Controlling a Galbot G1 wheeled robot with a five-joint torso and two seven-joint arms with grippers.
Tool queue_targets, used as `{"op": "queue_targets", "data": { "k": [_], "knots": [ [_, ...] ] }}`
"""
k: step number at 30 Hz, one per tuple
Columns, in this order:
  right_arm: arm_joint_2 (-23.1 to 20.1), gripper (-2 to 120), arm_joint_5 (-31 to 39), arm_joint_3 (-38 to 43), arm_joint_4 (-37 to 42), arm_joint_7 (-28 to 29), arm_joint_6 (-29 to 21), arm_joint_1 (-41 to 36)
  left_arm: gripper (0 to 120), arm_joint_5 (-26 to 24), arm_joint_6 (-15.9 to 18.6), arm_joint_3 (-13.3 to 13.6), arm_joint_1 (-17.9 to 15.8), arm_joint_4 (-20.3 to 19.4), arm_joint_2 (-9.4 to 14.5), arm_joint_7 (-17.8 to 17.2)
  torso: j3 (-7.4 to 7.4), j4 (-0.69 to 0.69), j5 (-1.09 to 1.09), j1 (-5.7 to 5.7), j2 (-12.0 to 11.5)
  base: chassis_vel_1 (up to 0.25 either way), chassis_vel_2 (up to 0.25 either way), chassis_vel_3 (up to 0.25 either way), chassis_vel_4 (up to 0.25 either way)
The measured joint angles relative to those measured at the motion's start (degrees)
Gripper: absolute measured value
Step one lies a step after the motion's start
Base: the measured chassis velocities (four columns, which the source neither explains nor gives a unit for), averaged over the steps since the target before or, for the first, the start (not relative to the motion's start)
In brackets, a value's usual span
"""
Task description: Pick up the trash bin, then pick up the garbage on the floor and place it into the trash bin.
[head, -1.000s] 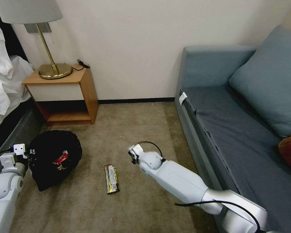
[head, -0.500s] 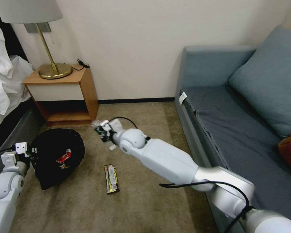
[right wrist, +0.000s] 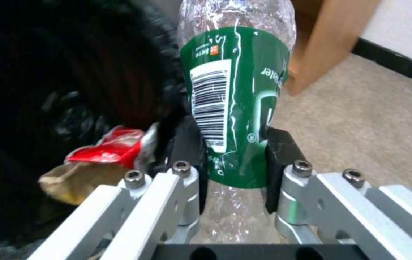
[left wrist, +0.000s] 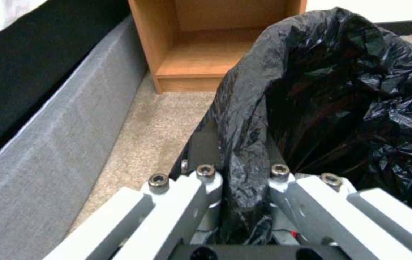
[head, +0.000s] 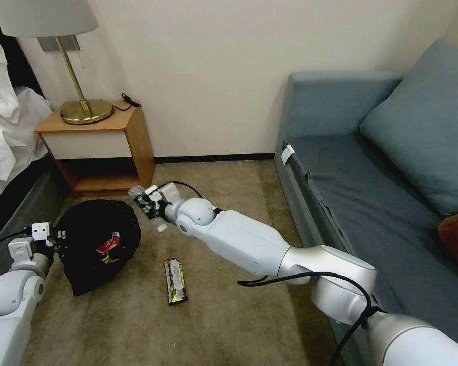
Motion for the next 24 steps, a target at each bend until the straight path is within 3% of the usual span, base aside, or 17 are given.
{"op": "queue_targets", "data": {
  "k": [12, 17, 24],
  "knots": [
    [-0.1, 19, 2.8, -0.4, 3.9, 0.2, 0.9, 0.0, 4, 1.0, 0.7, 2.4, -1.8, 0.0, -2.1, 0.0, 0.0, -0.01, 0.0, 0.0, 0.0, 0.0, 0.0, 0.0, 0.0],
    [-0.1, 19, 4.5, -0.9, 5.3, -1.7, 5.3, -0.1, 4, 1.3, 0.9, 3.2, -2.0, -0.3, -2.7, 0.0, 0.0, -0.01, 0.0, 0.0, 0.0, 0.0, 0.0, 0.0, 0.0],
    [-0.1, 19, 6.3, -2.2, 7.9, -3.3, 7.4, -1.4, 4, 1.3, 1.0, 3.5, -2.1, -0.4, -3.3, 0.0, 0.0, -0.01, 0.0, 0.0, 0.0, 0.0, 0.0, 0.0, 0.0]
  ]
}}
